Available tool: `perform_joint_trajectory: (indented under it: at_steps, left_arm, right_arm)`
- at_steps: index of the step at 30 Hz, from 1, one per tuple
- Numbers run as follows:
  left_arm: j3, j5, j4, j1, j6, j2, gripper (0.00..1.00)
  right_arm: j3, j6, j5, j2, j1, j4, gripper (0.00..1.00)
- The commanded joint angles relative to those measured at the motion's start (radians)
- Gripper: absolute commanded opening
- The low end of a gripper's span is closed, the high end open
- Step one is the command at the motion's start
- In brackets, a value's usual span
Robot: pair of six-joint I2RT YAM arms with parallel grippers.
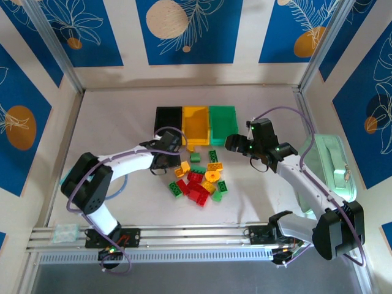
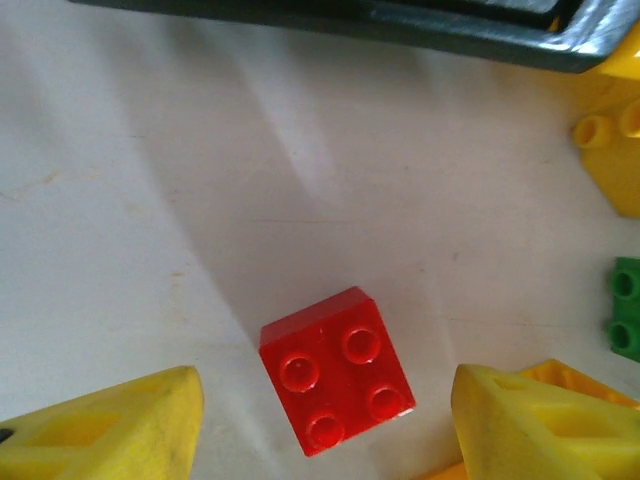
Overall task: Sort the legos into containers by color
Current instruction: Pick up the lego from the center of the table.
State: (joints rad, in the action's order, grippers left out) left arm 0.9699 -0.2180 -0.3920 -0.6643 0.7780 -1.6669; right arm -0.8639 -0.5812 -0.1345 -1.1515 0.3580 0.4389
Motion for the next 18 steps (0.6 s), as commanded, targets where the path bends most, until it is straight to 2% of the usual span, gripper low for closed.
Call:
perform_joint_trajectory:
  at_steps: [1, 8, 18]
  left_arm:
    - [0.037, -0.029, -0.036, -0.010, 0.023, -0.027, 0.65]
    - [0.070, 0.003, -0.030, -0.012, 0.023, -0.090, 0.60]
    - [0.095, -0.012, -0.053, -0.020, 0.018, -0.122, 0.47]
  right_arm:
    - [0.006, -0.008, -0.004, -0.008, 0.004, -0.009, 0.79]
    - [0.006, -0.003, 0.001, -0.014, -0.002, -0.012, 0.79]
    - [0.017, -0.011, 0.004, -0.002, -0.016, -0.019, 0.78]
